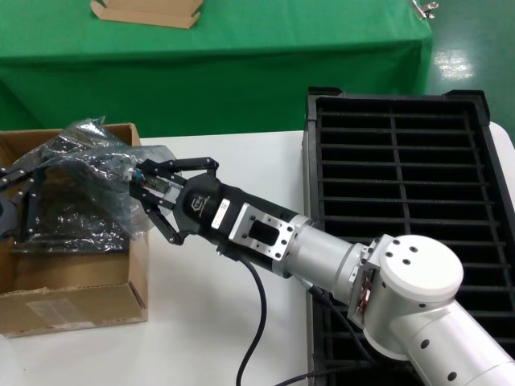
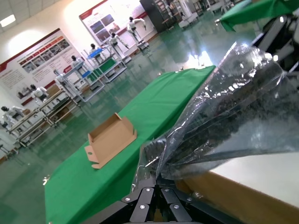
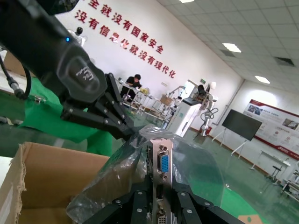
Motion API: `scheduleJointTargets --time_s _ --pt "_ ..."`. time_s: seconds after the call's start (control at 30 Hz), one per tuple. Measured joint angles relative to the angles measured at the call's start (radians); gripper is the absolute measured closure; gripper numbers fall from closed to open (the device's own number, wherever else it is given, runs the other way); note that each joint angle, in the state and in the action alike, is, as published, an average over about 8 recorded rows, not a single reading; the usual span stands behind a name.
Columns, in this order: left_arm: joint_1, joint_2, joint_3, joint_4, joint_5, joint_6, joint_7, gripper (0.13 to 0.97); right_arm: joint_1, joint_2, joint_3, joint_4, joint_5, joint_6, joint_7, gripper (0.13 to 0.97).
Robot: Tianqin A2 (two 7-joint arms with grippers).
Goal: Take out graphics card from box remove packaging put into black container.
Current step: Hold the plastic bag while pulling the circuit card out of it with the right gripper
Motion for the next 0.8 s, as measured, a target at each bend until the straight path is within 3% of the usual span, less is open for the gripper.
scheduleJointTargets --time_s 0.2,0.37,0.57,0.8 --pt "-0.039 0.021 0.039 0.021 0.068 -0.016 0.003 0.958 -0.015 0.011 0.018 0.054 -0.049 0.007 0.068 0.888" --pt "-0.067 0.048 0.050 0.033 0.146 -0.027 -0.022 0.958 -0.025 0.017 0.025 0.092 -0.081 0.010 0.132 0.888" --pt "-0.094 0.084 0.036 0.048 0.245 -0.028 -0.075 0.958 -0.032 0.018 0.028 0.123 -0.111 0.012 0.195 0.888" --pt "-0.109 0.116 0.001 0.068 0.309 -0.024 -0.121 0.958 -0.035 0.023 0.036 0.141 -0.142 0.008 0.238 0.888"
